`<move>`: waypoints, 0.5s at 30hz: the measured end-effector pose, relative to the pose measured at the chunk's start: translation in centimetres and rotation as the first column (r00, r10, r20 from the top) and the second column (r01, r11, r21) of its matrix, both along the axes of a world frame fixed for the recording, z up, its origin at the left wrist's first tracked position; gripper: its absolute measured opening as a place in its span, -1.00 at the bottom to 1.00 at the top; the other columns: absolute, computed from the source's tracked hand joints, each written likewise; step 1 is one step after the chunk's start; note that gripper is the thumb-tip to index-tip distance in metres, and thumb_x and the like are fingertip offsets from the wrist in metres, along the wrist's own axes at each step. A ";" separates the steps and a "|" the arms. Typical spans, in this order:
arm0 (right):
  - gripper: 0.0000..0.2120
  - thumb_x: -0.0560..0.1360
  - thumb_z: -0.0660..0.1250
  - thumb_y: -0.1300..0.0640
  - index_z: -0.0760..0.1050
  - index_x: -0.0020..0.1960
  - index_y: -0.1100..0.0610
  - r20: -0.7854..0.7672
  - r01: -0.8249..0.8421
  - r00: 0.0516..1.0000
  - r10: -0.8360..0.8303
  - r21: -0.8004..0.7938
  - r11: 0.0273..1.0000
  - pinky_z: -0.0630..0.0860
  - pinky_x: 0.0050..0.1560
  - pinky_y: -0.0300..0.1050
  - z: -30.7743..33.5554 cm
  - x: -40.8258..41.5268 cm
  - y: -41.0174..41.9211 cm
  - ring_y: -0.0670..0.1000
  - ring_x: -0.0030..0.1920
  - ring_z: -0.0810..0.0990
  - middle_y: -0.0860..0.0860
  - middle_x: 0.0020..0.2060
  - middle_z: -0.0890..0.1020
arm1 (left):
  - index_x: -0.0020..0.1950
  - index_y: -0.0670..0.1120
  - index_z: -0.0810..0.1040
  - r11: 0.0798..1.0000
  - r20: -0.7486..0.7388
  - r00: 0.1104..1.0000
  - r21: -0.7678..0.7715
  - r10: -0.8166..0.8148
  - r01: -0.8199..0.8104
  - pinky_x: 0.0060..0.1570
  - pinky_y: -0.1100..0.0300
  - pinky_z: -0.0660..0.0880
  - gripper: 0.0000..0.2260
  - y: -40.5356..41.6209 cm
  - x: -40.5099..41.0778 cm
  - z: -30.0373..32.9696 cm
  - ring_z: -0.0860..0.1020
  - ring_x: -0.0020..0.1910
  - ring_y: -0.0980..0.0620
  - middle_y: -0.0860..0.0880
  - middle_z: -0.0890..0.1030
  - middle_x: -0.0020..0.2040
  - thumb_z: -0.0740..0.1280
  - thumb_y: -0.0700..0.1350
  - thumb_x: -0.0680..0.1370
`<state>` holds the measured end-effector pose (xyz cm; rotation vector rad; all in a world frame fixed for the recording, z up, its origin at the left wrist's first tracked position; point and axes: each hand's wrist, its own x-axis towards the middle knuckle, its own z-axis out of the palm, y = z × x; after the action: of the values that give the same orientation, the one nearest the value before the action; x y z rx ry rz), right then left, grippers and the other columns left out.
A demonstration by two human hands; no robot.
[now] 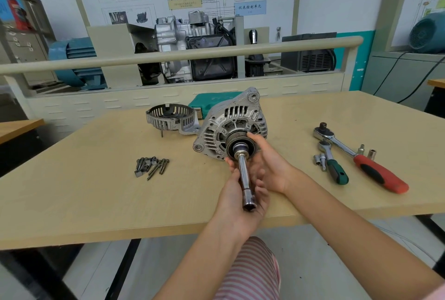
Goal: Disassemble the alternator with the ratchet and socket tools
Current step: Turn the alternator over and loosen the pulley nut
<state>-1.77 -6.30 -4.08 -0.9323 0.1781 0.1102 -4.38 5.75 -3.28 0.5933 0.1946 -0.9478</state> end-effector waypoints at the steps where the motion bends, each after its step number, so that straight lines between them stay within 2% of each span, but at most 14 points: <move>1: -0.35 0.29 0.33 -0.20 0.47 0.20 0.24 0.000 -0.002 1.000 0.002 0.002 1.000 0.50 -0.05 -0.17 0.0 0.0 0.0 0.01 -0.21 0.60 0.15 -0.10 0.65 | -0.04 -0.18 0.48 1.000 0.001 1.000 -0.001 0.001 -0.001 -0.71 0.40 0.32 -0.72 0.0 0.0 0.1 0.40 -0.66 0.12 -0.09 0.52 -0.45 0.18 0.03 0.61; 4: -0.38 0.29 0.33 -0.18 0.49 0.17 0.23 0.004 0.003 1.000 -0.003 0.021 1.000 0.58 -0.12 -0.17 0.1 0.0 0.1 0.01 -0.21 0.65 0.13 -0.09 0.64 | -0.07 -0.14 0.47 0.999 0.036 0.999 0.019 0.038 -0.039 -0.71 0.41 0.29 -0.83 -0.2 -0.2 0.2 0.39 -0.64 0.15 -0.05 0.45 -0.38 0.28 -0.04 0.57; 8: -0.43 0.44 0.23 -0.19 0.45 0.22 0.25 -0.001 0.011 1.000 -0.011 0.035 0.999 0.58 -0.12 -0.16 0.1 -0.1 0.2 0.02 -0.22 0.63 0.16 -0.12 0.64 | -0.13 -0.16 0.53 0.992 0.085 0.989 0.034 0.119 -0.122 -0.68 0.41 0.34 -0.93 -0.5 -0.6 -0.1 0.42 -0.60 0.17 -0.04 0.45 -0.39 0.30 -0.22 0.55; 10: -0.41 0.43 0.24 -0.20 0.44 0.23 0.25 -0.011 0.011 1.000 -0.011 0.025 1.000 0.59 -0.15 -0.18 0.2 -0.1 0.3 0.02 -0.24 0.62 0.16 -0.12 0.64 | -0.11 -0.17 0.53 0.990 0.079 0.987 0.026 0.139 -0.141 -0.66 0.40 0.38 -0.92 -0.4 -0.7 -0.1 0.45 -0.59 0.17 -0.05 0.47 -0.37 0.29 -0.19 0.56; 12: -0.39 0.34 0.30 -0.18 0.46 0.19 0.24 -0.011 0.003 1.000 -0.002 0.024 1.000 0.59 -0.21 -0.20 0.3 -0.2 0.4 0.02 -0.28 0.63 0.16 -0.13 0.63 | -0.07 -0.20 0.52 0.993 0.060 0.991 0.020 0.119 -0.121 -0.65 0.38 0.41 -0.84 -0.2 -0.7 0.0 0.47 -0.62 0.14 -0.08 0.52 -0.38 0.26 -0.12 0.59; 15: -0.39 0.32 0.31 -0.18 0.46 0.17 0.25 -0.008 0.007 1.000 -0.006 0.015 1.000 0.58 -0.17 -0.18 0.3 -0.2 0.3 0.02 -0.28 0.63 0.15 -0.13 0.64 | -0.13 -0.23 0.50 0.999 0.016 0.999 -0.003 0.035 -0.034 -0.72 0.41 0.30 -0.69 0.2 -0.4 0.1 0.38 -0.68 0.14 -0.09 0.51 -0.48 0.18 -0.01 0.61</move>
<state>-1.98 -5.99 -3.78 -0.9160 0.1874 0.1092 -4.74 5.92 -3.23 0.5936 0.1885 -0.9095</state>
